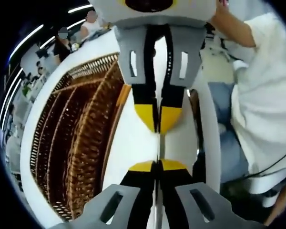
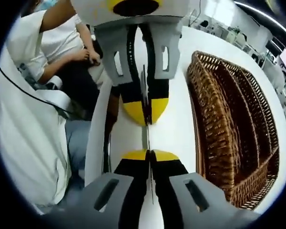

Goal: Arrange the knives, forks, and spoons in their matching storage slots by inserting each utensil handle-first until every utensil is classified and aligned in the correct compartment

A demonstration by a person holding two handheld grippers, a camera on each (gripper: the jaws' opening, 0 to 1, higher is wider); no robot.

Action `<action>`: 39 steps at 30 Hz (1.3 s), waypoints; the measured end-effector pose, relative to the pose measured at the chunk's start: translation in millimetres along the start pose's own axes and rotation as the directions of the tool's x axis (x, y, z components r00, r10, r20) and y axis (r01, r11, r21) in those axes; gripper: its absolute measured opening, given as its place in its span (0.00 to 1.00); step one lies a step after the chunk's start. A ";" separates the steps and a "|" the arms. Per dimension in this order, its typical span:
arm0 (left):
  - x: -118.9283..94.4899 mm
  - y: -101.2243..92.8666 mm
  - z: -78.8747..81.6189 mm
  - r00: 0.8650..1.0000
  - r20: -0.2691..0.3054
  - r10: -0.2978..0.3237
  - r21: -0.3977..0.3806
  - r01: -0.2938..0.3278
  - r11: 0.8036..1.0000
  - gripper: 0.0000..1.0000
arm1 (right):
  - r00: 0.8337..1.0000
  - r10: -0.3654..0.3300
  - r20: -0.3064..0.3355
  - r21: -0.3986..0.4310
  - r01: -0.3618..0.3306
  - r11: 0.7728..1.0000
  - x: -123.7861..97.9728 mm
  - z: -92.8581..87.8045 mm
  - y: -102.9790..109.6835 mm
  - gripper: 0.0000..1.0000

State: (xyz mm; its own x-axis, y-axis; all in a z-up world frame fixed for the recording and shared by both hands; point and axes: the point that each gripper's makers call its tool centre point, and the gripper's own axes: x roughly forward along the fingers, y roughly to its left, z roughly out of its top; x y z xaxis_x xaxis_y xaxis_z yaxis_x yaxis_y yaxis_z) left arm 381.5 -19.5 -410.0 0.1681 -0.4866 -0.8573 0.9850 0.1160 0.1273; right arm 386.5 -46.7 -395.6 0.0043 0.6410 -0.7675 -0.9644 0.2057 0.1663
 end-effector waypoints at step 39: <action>-0.2 0.0 -0.7 0.999 0.029 0.013 -0.003 -0.013 1.000 0.03 | 0.997 -0.021 -0.070 -0.351 -0.004 0.936 6.6 -0.3 5.6 0.01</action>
State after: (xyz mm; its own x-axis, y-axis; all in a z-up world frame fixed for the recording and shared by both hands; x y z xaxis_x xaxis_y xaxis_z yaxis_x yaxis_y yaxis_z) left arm 381.4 -18.8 -410.1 0.1818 -0.5102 -0.8406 0.9827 0.1247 0.1368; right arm 381.0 -41.6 -399.9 0.0066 0.5833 -0.8122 -0.9958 -0.0702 -0.0585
